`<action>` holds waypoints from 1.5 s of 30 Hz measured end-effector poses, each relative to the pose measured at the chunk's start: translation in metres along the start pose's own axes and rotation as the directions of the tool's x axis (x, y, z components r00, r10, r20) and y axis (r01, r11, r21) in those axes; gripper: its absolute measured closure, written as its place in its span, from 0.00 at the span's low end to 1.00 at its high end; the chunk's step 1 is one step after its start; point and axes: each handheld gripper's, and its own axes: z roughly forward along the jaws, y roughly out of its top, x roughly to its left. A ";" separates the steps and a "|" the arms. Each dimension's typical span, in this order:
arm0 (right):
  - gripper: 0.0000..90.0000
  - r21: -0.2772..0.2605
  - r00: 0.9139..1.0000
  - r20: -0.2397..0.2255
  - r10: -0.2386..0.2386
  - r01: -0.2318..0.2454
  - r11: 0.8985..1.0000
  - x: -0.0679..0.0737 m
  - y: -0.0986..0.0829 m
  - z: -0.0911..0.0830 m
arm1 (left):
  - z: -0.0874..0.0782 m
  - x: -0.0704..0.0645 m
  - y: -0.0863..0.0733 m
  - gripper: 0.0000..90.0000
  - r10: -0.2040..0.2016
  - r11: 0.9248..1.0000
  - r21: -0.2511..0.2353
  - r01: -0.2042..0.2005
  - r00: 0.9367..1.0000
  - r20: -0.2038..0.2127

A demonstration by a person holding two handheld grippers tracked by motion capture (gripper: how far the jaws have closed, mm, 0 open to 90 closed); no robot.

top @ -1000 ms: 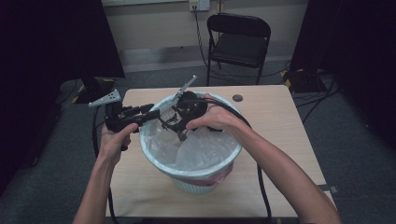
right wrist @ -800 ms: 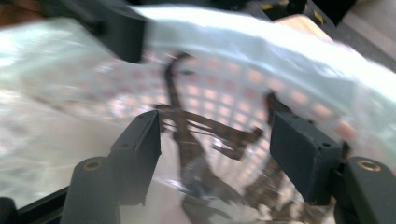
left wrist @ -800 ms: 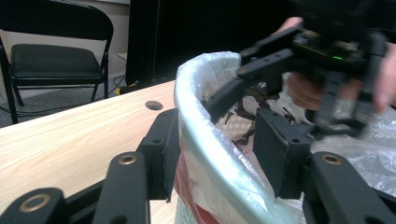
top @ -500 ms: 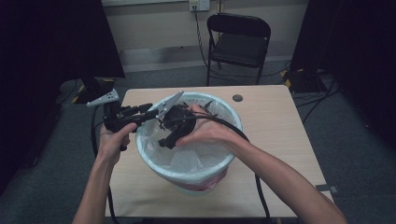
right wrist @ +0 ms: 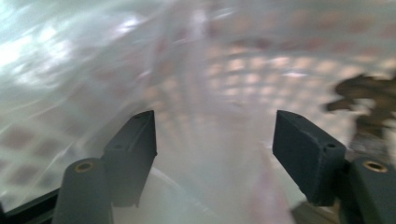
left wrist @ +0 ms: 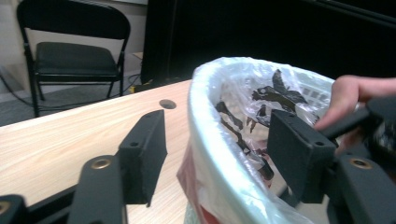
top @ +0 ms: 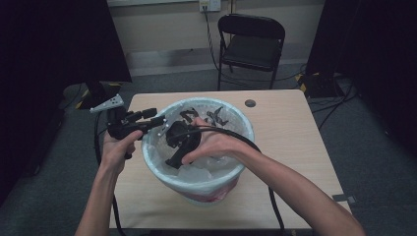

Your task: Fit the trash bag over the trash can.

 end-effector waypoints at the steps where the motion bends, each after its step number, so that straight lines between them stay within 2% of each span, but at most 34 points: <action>1: 0.33 -0.011 1.000 0.011 0.022 -0.022 1.000 -0.003 0.001 -0.002 | 0.000 0.000 0.000 0.40 0.003 1.000 0.003 -0.003 1.000 -0.003; 3: 0.31 -0.036 0.998 0.047 0.045 -0.044 0.998 -0.008 0.003 -0.008 | 0.000 0.000 0.000 0.39 0.016 1.000 0.000 -0.016 1.000 -0.026; 5: 0.30 -0.068 0.996 0.059 0.060 -0.056 0.996 -0.014 0.004 -0.018 | -0.001 0.002 0.001 0.37 0.012 1.000 0.000 -0.012 1.000 -0.028; 7: 0.28 -0.093 0.991 0.094 0.098 -0.089 0.992 -0.021 0.003 -0.026 | -0.002 0.003 0.001 0.35 0.008 1.000 -0.009 -0.008 0.999 -0.039; 9: 0.24 -0.122 0.982 0.117 0.145 -0.131 0.984 -0.029 0.001 -0.032 | -0.003 0.003 0.002 0.33 -0.002 1.000 -0.017 0.001 0.999 -0.044; 11: 0.23 -0.159 0.975 0.142 0.173 -0.150 0.976 -0.036 0.000 -0.038 | -0.004 0.003 0.002 0.29 -0.002 1.000 -0.013 0.001 0.999 -0.052; 12: 0.25 -0.178 0.974 0.144 0.175 -0.148 0.973 -0.039 0.000 -0.041 | -0.004 0.003 0.002 0.27 -0.004 1.000 -0.008 0.003 0.997 -0.072; 13: 0.26 -0.206 0.973 0.136 0.185 -0.154 0.966 -0.044 -0.001 -0.044 | -0.003 0.003 0.003 0.26 0.003 1.000 0.001 -0.002 0.996 -0.093; 15: 0.23 -0.254 0.964 0.148 0.222 -0.180 0.950 -0.051 -0.001 -0.052 | -0.004 0.002 0.003 0.20 0.002 1.000 0.005 -0.002 0.995 -0.098; 17: 0.24 -0.286 0.958 0.162 0.238 -0.185 0.940 -0.055 0.000 -0.060 | -0.005 0.002 0.005 0.19 -0.002 1.000 -0.005 0.002 0.995 -0.102; 18: 0.23 -0.295 0.955 0.179 0.235 -0.176 0.939 -0.056 0.001 -0.065 | -0.006 0.003 0.005 0.19 -0.005 1.000 -0.008 0.004 0.995 -0.104; 20: 0.23 -0.321 0.944 0.196 0.265 -0.193 0.927 -0.060 0.002 -0.075 | -0.007 0.004 0.006 0.18 -0.007 1.000 -0.014 0.006 0.995 -0.102; 21: 0.24 -0.332 0.943 0.204 0.264 -0.187 0.925 -0.061 0.002 -0.079 | -0.008 0.004 0.007 0.18 -0.009 1.000 -0.019 0.007 0.995 -0.103; 25: 0.23 -0.363 0.924 0.249 0.290 -0.189 0.913 -0.066 0.001 -0.106 | -0.011 0.006 0.008 0.17 -0.019 0.999 -0.028 0.016 0.994 -0.106; 26: 0.23 -0.374 0.918 0.258 0.302 -0.193 0.907 -0.066 -0.001 -0.112 | -0.013 0.006 0.008 0.17 -0.021 0.999 -0.030 0.018 0.994 -0.109; 29: 0.23 -0.384 0.899 0.286 0.331 -0.209 0.899 -0.070 -0.012 -0.129 | -0.017 0.007 0.007 0.17 -0.021 0.999 -0.035 0.018 0.994 -0.110; 32: 0.23 -0.418 0.875 0.307 0.374 -0.229 0.879 -0.074 -0.027 -0.146 | -0.021 0.009 0.006 0.17 -0.019 0.999 -0.039 0.014 0.994 -0.112; 34: 0.22 -0.429 0.855 0.336 0.395 -0.235 0.872 -0.076 -0.040 -0.156 | -0.024 0.011 0.005 0.17 -0.020 0.999 -0.043 0.016 0.993 -0.113; 39: 0.20 -0.481 0.805 0.363 0.469 -0.270 0.834 -0.077 -0.075 -0.173 | -0.031 0.013 0.001 0.18 -0.015 0.999 -0.048 0.009 0.991 -0.130; 40: 0.19 -0.483 0.792 0.378 0.480 -0.273 0.832 -0.076 -0.082 -0.174 | -0.032 0.013 -0.001 0.18 -0.007 0.999 -0.036 0.002 0.989 -0.148; 41: 0.17 -0.484 0.773 0.401 0.491 -0.276 0.830 -0.074 -0.091 -0.174 | -0.033 0.013 -0.003 0.18 -0.001 1.000 -0.027 -0.003 0.987 -0.161; 42: 0.17 -0.486 0.765 0.407 0.500 -0.282 0.827 -0.073 -0.098 -0.174 | -0.034 0.014 -0.005 0.18 -0.002 1.000 -0.021 -0.002 0.985 -0.175; 43: 0.17 -0.500 0.757 0.402 0.516 -0.291 0.816 -0.072 -0.104 -0.174 | -0.035 0.014 -0.006 0.19 0.001 1.000 -0.015 -0.003 0.983 -0.181; 44: 0.17 -0.505 0.751 0.403 0.523 -0.293 0.812 -0.071 -0.109 -0.174 | -0.037 0.015 -0.009 0.19 0.002 1.000 -0.014 -0.005 0.982 -0.188; 45: 0.17 -0.510 0.744 0.407 0.530 -0.296 0.808 -0.069 -0.115 -0.174 | -0.039 0.016 -0.012 0.19 0.008 1.000 -0.002 -0.009 0.978 -0.207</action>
